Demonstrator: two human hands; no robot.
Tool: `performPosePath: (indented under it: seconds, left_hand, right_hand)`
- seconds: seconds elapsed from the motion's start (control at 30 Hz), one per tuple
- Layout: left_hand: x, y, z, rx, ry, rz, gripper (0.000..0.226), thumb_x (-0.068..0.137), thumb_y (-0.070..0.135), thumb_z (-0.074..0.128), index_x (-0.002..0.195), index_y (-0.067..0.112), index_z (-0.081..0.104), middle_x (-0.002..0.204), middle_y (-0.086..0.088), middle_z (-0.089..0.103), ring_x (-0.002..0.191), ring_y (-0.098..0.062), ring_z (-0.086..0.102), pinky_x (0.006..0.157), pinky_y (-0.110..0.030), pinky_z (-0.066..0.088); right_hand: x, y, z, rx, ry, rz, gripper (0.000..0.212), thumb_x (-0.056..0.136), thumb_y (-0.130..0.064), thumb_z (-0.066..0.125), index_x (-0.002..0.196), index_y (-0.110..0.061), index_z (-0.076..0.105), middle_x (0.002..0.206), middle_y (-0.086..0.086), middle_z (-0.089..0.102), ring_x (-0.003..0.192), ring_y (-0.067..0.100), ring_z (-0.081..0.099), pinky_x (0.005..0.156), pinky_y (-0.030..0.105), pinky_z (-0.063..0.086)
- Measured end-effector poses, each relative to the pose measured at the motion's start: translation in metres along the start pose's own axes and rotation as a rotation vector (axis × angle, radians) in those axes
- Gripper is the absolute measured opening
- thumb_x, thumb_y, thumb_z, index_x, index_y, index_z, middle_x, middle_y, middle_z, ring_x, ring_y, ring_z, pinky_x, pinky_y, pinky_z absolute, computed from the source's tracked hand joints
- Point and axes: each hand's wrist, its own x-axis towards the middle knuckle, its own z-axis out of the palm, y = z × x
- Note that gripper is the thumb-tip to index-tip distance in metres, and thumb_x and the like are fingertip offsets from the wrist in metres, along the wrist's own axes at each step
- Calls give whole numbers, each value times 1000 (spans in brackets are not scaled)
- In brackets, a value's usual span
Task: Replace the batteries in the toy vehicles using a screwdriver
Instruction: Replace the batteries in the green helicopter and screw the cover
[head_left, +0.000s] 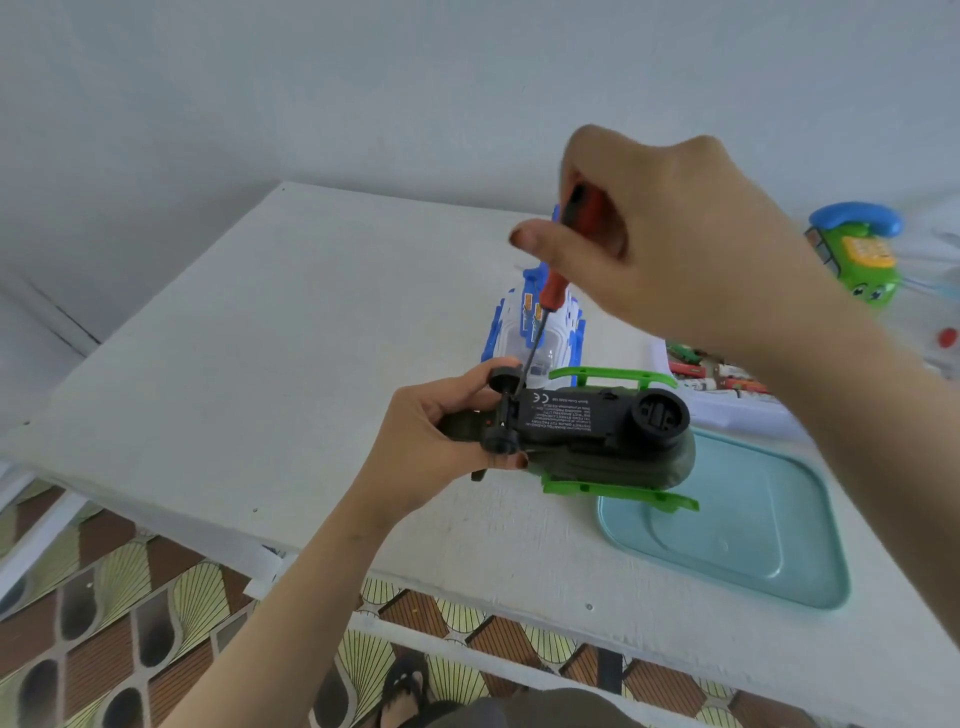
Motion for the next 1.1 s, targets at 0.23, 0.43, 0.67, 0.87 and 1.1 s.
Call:
performPosePath:
  seconds: [0.23, 0.43, 0.67, 0.87, 1.1]
  left_hand:
    - [-11, 28, -15, -18, 72, -1, 69, 50, -5, 86, 110, 22, 66, 78, 2, 75, 51, -3, 53, 44, -15, 42]
    - [-1, 58, -45, -101, 236, 68, 87, 43, -8, 77, 122, 23, 59, 65, 5, 71, 56, -7, 66, 55, -13, 51]
    - [32, 96, -73, -89, 309, 24, 76, 46, -4, 78, 115, 25, 65, 73, 0, 74, 69, -12, 71, 74, -20, 51]
    - [61, 132, -93, -96, 246, 8, 61, 44, 4, 81, 102, 20, 71, 75, 0, 74, 63, -13, 70, 54, -15, 51]
    - [83, 155, -131, -282, -19, -7, 36, 62, 54, 78, 77, 22, 79, 91, 4, 74, 87, -14, 70, 78, -29, 56]
  right_hand:
    - [-8, 34, -14, 1049, 149, 280, 27, 74, -20, 71, 82, -7, 48, 72, 2, 74, 53, 18, 65, 49, 26, 51]
    - [-19, 52, 14, 1207, 44, 535, 18, 98, -2, 42, 99, -8, 59, 71, -1, 69, 70, 15, 67, 73, 27, 57]
    - [-16, 36, 25, 1141, -162, 483, 46, 69, -62, 71, 83, -22, 56, 85, 2, 60, 84, 15, 59, 89, 35, 49]
    - [10, 22, 13, 869, -42, 415, 59, 53, -49, 85, 88, -23, 45, 78, 4, 44, 71, 14, 44, 67, 36, 38]
    - [39, 7, 10, 1431, 49, 554, 32, 65, -22, 72, 83, -11, 47, 74, 5, 60, 70, 18, 67, 67, 33, 59]
